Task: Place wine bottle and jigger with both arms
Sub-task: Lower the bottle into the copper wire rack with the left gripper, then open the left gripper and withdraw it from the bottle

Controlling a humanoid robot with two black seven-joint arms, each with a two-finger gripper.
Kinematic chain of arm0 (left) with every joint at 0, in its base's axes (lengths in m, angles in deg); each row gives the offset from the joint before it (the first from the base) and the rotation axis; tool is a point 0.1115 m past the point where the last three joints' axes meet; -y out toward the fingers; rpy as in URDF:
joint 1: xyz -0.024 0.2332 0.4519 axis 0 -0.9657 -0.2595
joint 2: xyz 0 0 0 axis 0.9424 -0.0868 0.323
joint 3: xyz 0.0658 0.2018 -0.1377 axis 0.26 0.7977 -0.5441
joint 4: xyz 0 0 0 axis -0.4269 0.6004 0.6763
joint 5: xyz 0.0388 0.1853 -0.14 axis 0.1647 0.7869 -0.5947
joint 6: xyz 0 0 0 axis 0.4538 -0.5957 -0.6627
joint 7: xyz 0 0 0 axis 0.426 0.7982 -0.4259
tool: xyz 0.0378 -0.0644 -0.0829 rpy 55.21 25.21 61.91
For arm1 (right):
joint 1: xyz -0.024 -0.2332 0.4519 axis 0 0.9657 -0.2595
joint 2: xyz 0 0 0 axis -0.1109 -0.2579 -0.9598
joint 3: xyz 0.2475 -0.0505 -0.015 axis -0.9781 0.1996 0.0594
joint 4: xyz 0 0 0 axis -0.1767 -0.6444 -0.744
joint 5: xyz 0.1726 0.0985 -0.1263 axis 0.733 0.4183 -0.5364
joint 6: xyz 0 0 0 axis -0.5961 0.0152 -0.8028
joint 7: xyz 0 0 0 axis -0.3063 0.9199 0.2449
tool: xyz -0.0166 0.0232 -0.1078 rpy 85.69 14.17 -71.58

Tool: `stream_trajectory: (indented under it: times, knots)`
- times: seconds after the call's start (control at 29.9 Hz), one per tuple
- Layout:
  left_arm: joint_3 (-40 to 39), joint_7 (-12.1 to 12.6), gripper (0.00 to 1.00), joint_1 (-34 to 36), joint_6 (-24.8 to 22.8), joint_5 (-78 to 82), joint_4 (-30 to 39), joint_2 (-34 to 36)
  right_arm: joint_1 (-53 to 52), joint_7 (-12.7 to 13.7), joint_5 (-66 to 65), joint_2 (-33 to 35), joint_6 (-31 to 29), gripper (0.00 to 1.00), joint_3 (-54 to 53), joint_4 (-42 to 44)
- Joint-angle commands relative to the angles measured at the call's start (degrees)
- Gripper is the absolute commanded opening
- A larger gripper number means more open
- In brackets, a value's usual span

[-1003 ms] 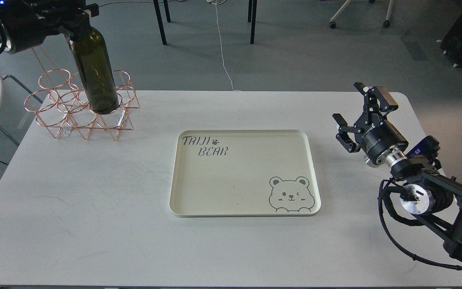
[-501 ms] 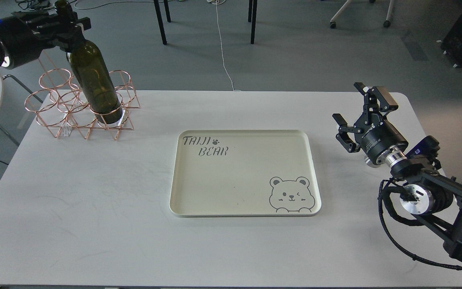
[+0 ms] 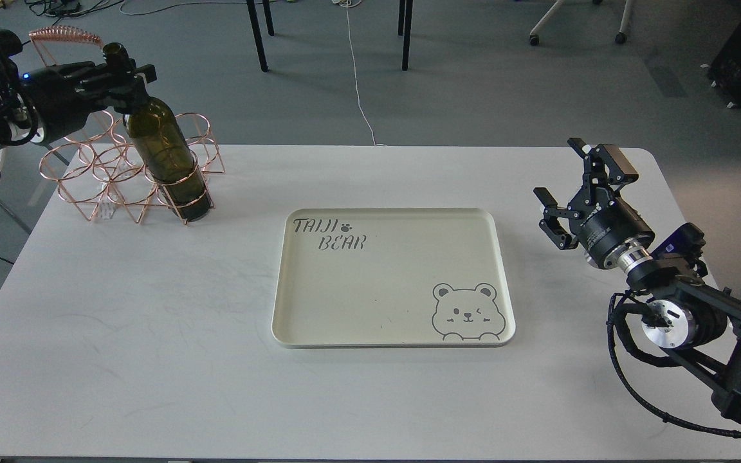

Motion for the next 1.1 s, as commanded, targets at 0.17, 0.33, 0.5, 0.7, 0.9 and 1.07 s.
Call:
stream_trajectory:
  times: [0.17,0.33,0.5,0.7,0.9,1.07]
  knots:
    - [0.1,0.0,0.37,-0.2,-0.1,-0.1,-1.1,-0.9,0.0,0.0,0.0,-0.1,0.0,0.99,0.0,0.0]
    - [0.1,0.0,0.67,-0.1,-0.1,-0.2,-1.1,-0.9,0.0,0.0,0.0,-0.2,0.0,0.99,-0.1,0.0]
    - [0.0,0.0,0.89,-0.1,-0.1,-2.4,-1.1,-0.9,0.0,0.0,0.0,-0.2,0.0,0.99,-0.1,-0.1]
    - [0.1,0.0,0.97,-0.1,-0.1,-3.7,-0.7,-0.6,0.0,0.0,0.0,-0.2,0.0,0.99,0.0,-0.1]
    - [0.0,0.0,0.97,-0.4,-0.1,-3.8,0.4,1.0,0.0,0.0,0.0,0.0,0.0,0.99,0.0,-0.2]
    - [0.1,0.0,0.97,-1.5,-0.7,-6.7,6.1,7.2,0.0,0.0,0.0,0.0,0.0,0.99,0.0,-0.2]
